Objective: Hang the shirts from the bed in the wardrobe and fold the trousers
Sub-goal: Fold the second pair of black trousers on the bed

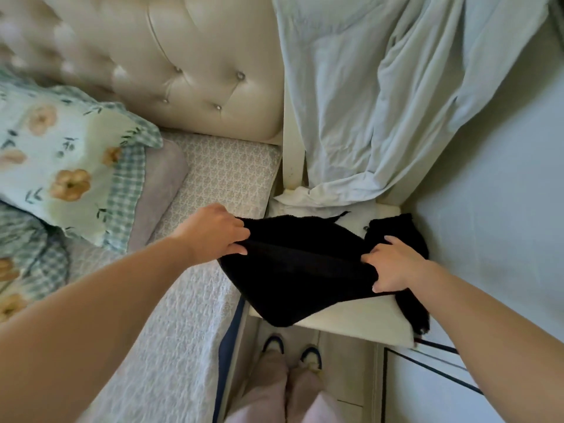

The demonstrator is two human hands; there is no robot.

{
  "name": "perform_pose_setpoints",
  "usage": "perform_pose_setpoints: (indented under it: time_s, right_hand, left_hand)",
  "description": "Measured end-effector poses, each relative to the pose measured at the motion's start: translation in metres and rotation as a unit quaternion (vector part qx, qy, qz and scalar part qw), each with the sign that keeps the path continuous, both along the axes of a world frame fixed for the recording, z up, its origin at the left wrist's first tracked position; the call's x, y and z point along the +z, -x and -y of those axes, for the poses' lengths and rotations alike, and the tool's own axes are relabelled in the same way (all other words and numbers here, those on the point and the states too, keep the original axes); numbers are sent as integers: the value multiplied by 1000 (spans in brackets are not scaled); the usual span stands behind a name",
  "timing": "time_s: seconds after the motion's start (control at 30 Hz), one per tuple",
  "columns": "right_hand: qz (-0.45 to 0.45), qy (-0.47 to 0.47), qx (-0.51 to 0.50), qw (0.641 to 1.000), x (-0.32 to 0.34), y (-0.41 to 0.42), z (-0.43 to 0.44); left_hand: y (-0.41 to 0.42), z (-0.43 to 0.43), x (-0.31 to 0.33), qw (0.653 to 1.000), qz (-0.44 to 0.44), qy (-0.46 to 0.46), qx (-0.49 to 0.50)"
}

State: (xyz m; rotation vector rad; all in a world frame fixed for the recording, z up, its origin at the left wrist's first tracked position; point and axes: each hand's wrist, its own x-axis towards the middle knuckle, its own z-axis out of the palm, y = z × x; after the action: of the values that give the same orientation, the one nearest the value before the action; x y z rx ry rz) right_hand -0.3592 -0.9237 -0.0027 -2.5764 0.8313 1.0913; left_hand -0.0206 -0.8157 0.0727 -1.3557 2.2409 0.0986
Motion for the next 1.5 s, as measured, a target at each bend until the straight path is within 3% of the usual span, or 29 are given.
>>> perform_pose_setpoints:
  time_s: [0.13, 0.33, 0.47, 0.6, 0.73, 0.93, 1.17, 1.3, 1.37, 1.43, 1.5]
  right_hand:
    - [-12, 54, 46, 997, 28, 9, -21]
    - [-2, 136, 30, 990, 85, 9, -34]
    - [10, 147, -45, 988, 129, -7, -47]
    - [106, 108, -182, 971, 145, -26, -106]
    - [115, 210, -209, 948, 158, -48, -151]
    - [127, 326, -158, 923, 205, -102, -172]
    - [264, 435, -88, 856, 331, -156, -148]
    - [361, 480, -84, 795, 415, -174, -122]
    - [431, 512, -75, 739, 444, -179, -116]
    - [518, 514, -46, 682, 458, -176, -117]
    - [546, 500, 22, 672, 458, -167, -116]
  left_hand:
    - [-28, -38, 35, 999, 23, 24, 25]
    - [-47, -91, 71, 995, 41, 49, 83]
    - [-51, -116, 90, 990, 36, 57, 125]
    - [-64, -153, 104, 985, 41, 55, 161]
    - [-81, -201, 112, 977, 68, 88, 184]
    - [-112, -243, 159, 952, 108, 119, 261]
    - [-150, -252, 271, 892, 190, 266, 312]
    - [-159, -240, 364, 826, 226, 400, 328]
    - [-165, -242, 394, 791, 177, 487, 325]
    - [-171, -247, 406, 760, 40, 563, 323]
    - [-174, -253, 402, 772, -9, 544, 329]
